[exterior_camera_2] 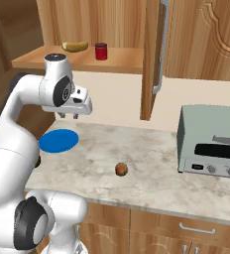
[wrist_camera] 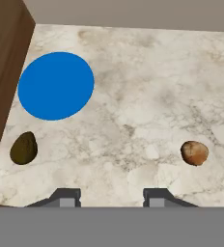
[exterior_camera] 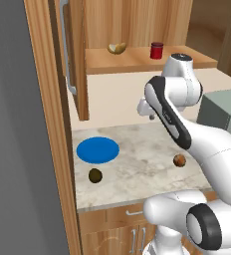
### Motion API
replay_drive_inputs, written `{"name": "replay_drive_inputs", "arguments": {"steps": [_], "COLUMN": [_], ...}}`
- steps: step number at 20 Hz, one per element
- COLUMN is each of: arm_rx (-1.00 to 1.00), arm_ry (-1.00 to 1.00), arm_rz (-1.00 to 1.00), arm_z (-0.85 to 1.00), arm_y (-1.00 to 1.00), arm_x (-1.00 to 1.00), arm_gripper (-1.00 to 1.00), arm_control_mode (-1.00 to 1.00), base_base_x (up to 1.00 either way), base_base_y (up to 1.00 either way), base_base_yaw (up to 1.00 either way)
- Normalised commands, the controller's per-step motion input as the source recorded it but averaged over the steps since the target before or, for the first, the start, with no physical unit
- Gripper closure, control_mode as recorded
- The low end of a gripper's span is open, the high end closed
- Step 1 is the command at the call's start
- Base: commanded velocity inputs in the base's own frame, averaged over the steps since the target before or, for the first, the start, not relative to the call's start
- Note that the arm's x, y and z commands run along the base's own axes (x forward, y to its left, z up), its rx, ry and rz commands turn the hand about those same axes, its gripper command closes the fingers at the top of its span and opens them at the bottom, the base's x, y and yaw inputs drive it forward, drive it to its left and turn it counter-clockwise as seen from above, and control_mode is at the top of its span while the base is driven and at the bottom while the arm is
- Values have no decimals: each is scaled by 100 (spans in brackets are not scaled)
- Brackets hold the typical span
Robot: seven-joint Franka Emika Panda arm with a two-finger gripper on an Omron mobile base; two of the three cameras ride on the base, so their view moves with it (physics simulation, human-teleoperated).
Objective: Pick the avocado and bread from the counter and place them on the plate. Then pick the jam from the cabinet and place it next to the plate. Lastly close the cabinet door.
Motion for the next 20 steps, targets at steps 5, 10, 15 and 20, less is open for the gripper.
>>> {"name": "replay_drive_inputs", "arguments": {"steps": [5,10,15,20], "arm_rx": [0,-7,-7,-5], "arm_ry": [0,0,0,0], "arm_rz": [0,1,0,0], "arm_z": [-11,-32,-42,-47], "arm_y": [-11,-22,-30,-41], "arm_x": [-1,-8,-9,-9], "arm_gripper": [-100,-100,-100,-100], "arm_control_mode": [-100,-100,-100,-100], "base_base_x": [0,0,0,0], "base_base_y": [0,0,0,0], "base_base_yaw": [0,0,0,0]}}
